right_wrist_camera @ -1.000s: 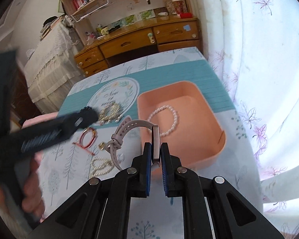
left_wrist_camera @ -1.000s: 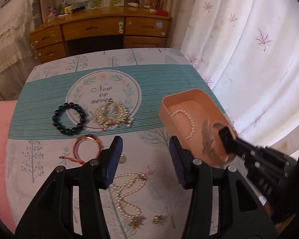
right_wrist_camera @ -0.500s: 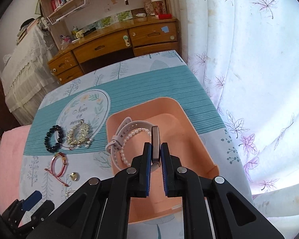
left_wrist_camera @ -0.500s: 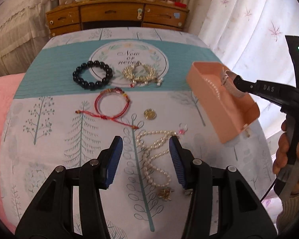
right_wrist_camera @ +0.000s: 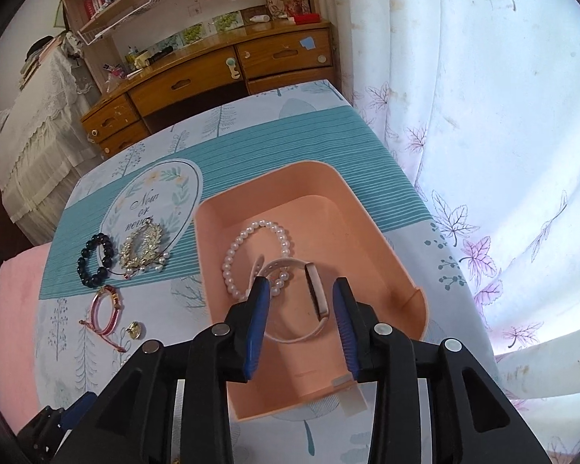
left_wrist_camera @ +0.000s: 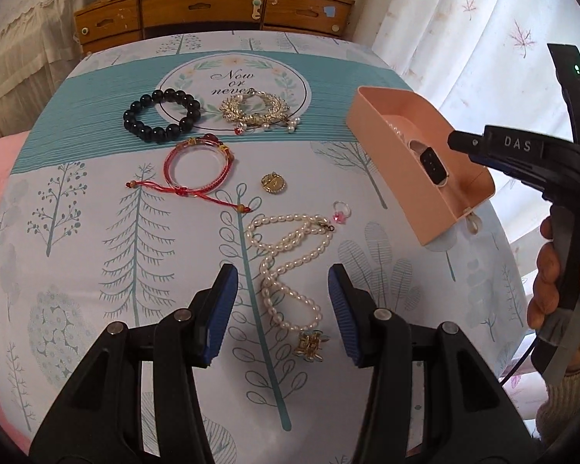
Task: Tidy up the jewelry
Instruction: 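Lower the watch into the pink box and open the right gripper, then move the right gripper to the gold charm and grasp it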
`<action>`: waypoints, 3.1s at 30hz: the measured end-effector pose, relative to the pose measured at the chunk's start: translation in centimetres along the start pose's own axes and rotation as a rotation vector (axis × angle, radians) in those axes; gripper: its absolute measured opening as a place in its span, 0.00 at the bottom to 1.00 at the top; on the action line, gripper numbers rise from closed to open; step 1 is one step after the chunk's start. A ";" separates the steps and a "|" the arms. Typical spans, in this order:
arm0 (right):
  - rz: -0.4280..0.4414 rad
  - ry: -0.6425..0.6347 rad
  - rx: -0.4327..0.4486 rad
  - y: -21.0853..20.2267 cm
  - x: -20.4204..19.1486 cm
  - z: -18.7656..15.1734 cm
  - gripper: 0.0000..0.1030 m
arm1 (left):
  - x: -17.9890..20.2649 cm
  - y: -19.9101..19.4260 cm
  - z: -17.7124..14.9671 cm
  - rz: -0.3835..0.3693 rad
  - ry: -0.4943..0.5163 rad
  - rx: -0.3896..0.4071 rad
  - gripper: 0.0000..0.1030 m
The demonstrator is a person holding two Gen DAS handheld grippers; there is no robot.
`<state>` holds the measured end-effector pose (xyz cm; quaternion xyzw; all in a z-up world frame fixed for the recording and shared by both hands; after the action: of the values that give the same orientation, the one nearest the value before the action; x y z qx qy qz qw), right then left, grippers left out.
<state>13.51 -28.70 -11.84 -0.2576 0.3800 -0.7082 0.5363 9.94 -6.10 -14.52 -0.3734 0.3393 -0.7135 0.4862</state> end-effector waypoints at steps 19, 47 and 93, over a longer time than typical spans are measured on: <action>0.051 -0.166 0.022 -6.5 -4.8 -6.1 0.33 | -3.1 -3.7 -2.5 0.093 -0.050 0.048 0.57; 0.352 -0.468 -0.216 -4.9 -16.7 -14.8 0.33 | -7.9 -2.8 -3.9 0.101 -0.144 0.004 0.57; 0.365 -0.578 -0.176 -3.1 -18.2 -16.9 0.23 | -7.4 -2.8 -4.6 0.132 -0.115 -0.013 0.57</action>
<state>4.05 -6.45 -18.26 -0.4207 0.3118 -0.4631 0.7151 6.64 2.32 -15.93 -0.3938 0.3391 -0.6551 0.5484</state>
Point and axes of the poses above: each gripper's, at about its wrist camera, not at the fingertips, and y roughly the way its jaws point, x to its right, z to its top, the point moved 10 cm from there along y, roughly the way its jaws point, and after that the axes turned 3 degrees about -y, right-handed, at the moved point
